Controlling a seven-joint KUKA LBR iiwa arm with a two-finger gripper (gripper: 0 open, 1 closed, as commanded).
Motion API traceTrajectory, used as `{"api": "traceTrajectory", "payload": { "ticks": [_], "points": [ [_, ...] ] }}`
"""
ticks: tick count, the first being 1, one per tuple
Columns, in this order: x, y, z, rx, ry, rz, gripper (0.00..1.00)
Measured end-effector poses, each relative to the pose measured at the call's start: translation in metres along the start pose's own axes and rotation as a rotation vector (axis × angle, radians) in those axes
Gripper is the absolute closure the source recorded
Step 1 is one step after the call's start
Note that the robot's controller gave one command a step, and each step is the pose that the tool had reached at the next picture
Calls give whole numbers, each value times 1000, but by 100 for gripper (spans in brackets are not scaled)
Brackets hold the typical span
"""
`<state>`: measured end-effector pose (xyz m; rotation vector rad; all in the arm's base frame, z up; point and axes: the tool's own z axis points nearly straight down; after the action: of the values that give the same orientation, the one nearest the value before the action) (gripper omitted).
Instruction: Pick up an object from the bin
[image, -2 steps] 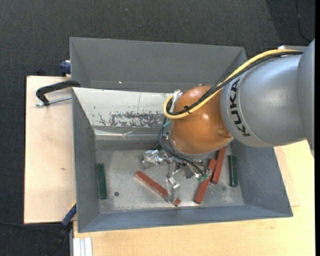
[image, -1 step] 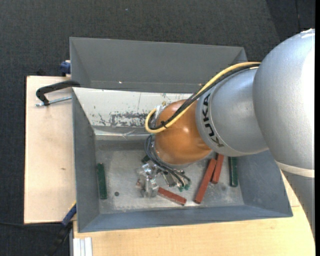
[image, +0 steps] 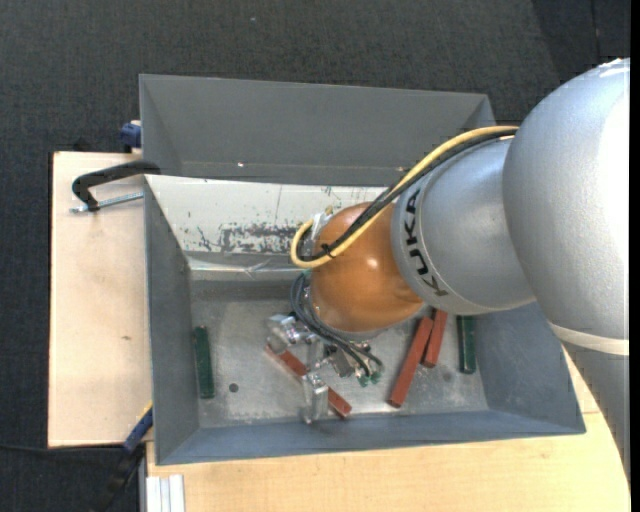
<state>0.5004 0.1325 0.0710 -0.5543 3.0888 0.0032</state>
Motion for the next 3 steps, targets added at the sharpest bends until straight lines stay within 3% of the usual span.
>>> {"api": "traceTrajectory", "payload": {
  "ticks": [1,2,3],
  "points": [
    [-3,0,0,0,2,5,0],
    [-32,-1,0,0,-2,54,0],
    [-34,6,-1,1,-2,15,0]
  ]
}}
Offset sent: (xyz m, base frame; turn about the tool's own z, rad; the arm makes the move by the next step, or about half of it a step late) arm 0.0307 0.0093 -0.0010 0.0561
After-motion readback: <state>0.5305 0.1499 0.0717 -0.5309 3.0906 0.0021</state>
